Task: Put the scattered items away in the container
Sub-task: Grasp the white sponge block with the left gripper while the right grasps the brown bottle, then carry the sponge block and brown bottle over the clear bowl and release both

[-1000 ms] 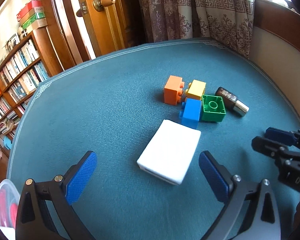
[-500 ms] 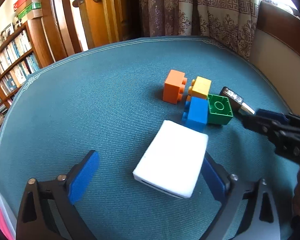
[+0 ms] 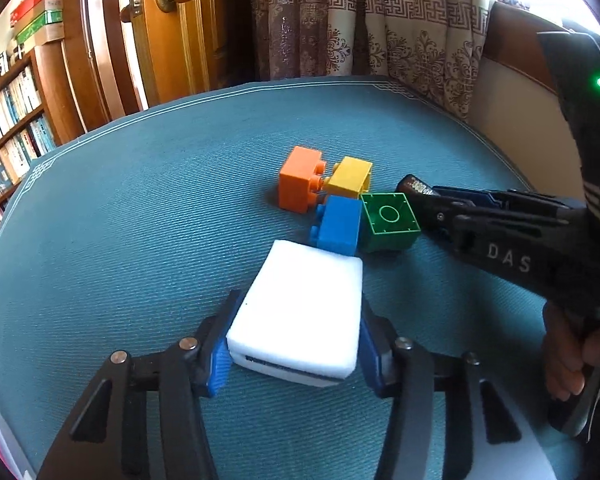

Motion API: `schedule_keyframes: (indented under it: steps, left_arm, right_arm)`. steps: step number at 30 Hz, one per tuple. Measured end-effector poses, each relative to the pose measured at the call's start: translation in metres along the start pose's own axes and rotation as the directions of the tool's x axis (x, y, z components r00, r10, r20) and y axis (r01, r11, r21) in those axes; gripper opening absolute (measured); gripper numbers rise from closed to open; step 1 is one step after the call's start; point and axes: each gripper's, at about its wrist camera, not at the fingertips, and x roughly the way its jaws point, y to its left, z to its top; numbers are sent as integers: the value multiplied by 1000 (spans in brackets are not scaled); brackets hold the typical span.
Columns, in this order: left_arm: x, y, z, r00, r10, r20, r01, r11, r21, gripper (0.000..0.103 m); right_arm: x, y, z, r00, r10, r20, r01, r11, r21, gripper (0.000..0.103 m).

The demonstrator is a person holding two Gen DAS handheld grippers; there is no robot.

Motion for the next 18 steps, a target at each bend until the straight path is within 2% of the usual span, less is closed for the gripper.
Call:
schedule_keyframes:
  steps: [9,18]
  left_arm:
    - [-13,13,-7,1000,23,10,-22,998,-66,53]
    - [-48,20,-11,994,84,72,-79,994,-76,53]
  right_arm:
    - [-16,-3,-18,999,36,-15,-35,999,41,24]
    - [-45,7,-38,996,94,-12,-93,993,75,23]
